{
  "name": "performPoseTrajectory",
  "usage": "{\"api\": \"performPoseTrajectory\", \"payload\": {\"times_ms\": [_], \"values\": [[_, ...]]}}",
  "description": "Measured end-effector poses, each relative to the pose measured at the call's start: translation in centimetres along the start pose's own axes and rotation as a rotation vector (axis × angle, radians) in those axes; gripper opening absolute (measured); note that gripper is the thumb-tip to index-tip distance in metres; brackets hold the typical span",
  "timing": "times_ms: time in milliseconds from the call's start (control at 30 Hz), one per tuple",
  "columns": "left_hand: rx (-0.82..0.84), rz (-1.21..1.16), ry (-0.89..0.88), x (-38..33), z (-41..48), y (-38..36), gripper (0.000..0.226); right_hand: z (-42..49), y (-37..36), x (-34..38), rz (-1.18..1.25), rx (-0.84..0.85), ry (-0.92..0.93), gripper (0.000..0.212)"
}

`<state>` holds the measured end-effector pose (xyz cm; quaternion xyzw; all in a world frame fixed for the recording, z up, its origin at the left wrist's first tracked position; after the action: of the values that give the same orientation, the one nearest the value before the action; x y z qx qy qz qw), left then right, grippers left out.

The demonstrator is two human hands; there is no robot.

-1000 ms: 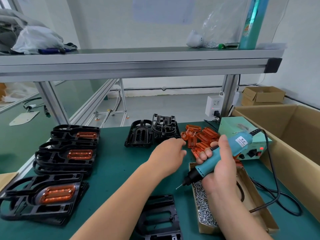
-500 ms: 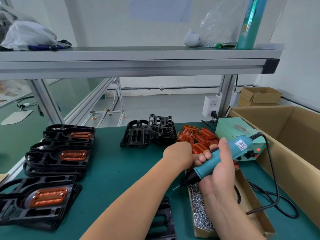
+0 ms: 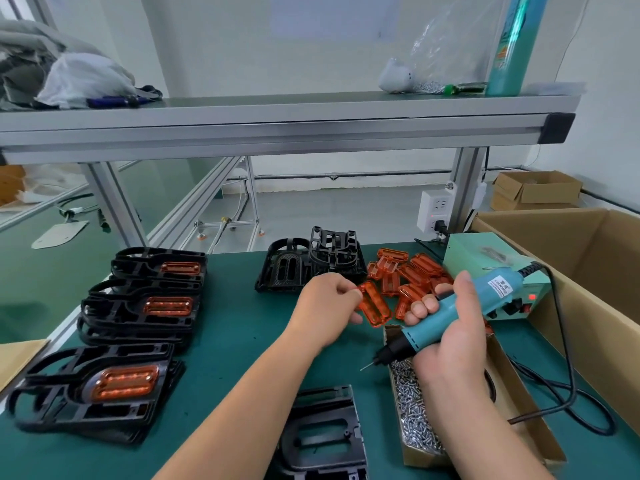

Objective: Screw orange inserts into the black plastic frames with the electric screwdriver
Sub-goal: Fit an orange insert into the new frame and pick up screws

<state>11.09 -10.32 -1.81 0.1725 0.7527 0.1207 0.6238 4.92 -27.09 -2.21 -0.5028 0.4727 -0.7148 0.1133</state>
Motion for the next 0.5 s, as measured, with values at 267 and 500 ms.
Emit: {"api": "performPoseTrajectory", "payload": {"times_ms": [267, 500], "values": [[0.005, -0.111, 0.041, 2.2, -7.2, 7.0, 0.010, -0.2, -0.3, 0.0, 0.003, 0.001, -0.031, 0.036], [-0.028, 0.026, -0.002, 4.1, -10.8, 8.7, 0.013, -0.6, -0.5, -0.1, -0.015, 0.027, -0.030, 0.036]]}}
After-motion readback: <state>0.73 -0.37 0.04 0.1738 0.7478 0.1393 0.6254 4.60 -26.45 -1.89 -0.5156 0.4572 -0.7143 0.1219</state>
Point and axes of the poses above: each hand's wrist, its own z-axis towards the middle knuckle, its own y-axis out of the back of the hand, x = y × z, the point moved 2 cm from there along z, towards the middle knuckle, and after that the axes turned 11 degrees about y, right-handed, at the moved point
